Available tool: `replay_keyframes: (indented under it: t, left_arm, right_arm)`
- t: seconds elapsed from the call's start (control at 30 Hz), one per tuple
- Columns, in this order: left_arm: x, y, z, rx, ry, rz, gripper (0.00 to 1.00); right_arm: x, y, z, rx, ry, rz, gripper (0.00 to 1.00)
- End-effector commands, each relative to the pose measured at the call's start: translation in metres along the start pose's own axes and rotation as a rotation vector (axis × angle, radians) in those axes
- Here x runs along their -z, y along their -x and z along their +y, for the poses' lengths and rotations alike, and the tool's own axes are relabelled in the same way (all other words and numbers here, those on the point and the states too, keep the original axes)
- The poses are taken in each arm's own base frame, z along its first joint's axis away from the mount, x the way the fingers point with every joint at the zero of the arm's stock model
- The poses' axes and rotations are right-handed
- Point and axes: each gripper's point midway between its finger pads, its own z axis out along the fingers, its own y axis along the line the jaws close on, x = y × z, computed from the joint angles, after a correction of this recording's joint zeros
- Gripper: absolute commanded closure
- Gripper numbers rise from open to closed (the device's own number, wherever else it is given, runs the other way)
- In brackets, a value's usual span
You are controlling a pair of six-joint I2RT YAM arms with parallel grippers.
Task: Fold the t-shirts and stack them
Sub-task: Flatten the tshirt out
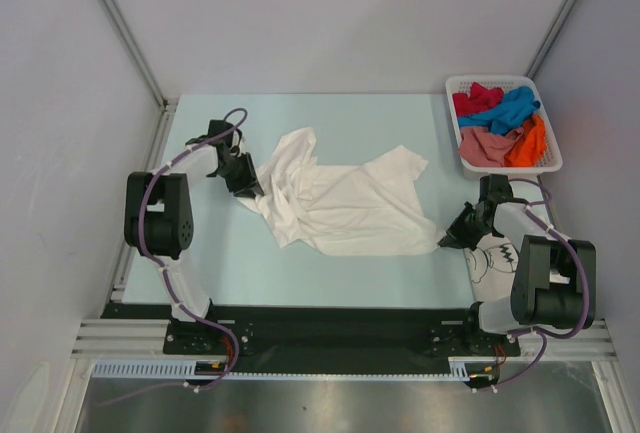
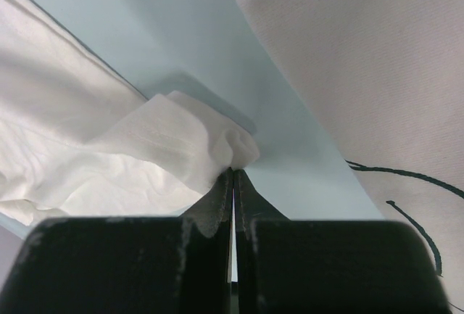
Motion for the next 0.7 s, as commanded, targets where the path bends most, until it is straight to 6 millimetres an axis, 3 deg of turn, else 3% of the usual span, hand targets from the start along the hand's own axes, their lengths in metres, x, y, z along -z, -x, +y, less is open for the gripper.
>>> replay_keyframes:
  t: [0.0,0.27,0.33,0.4,0.57,0.63,0.67]
  left_arm:
    - [-0.006,-0.005,0.004,-0.001,0.015,0.01,0.67]
    - [-0.011,-0.004,0.007,-0.006,0.03,0.012,0.78]
    - [-0.01,-0.001,0.008,-0.009,0.039,0.004,0.84]
    - [-0.005,0.003,0.006,-0.011,0.043,-0.01,0.96]
    - [0.037,0.017,-0.009,0.002,0.036,-0.1,1.0]
    - [0.069,0.022,-0.021,0.019,0.011,-0.165,1.0]
    - [0.082,0.025,-0.027,0.023,-0.001,-0.198,1.0]
  right_arm:
    - [0.0,0.005,0.002,0.014,0.01,-0.01,1.0]
    - [0.001,0.005,0.002,0.011,0.01,-0.014,1.0]
    - [0.002,0.006,0.003,0.008,0.012,-0.016,1.0]
    - [0.003,0.007,0.004,0.007,0.011,-0.018,1.0]
    - [0.017,0.013,0.002,0.018,-0.041,-0.041,1.0]
    - [0.026,0.011,-0.006,0.034,-0.114,-0.032,1.0]
    - [0.032,0.017,-0.001,0.053,-0.116,-0.042,1.0]
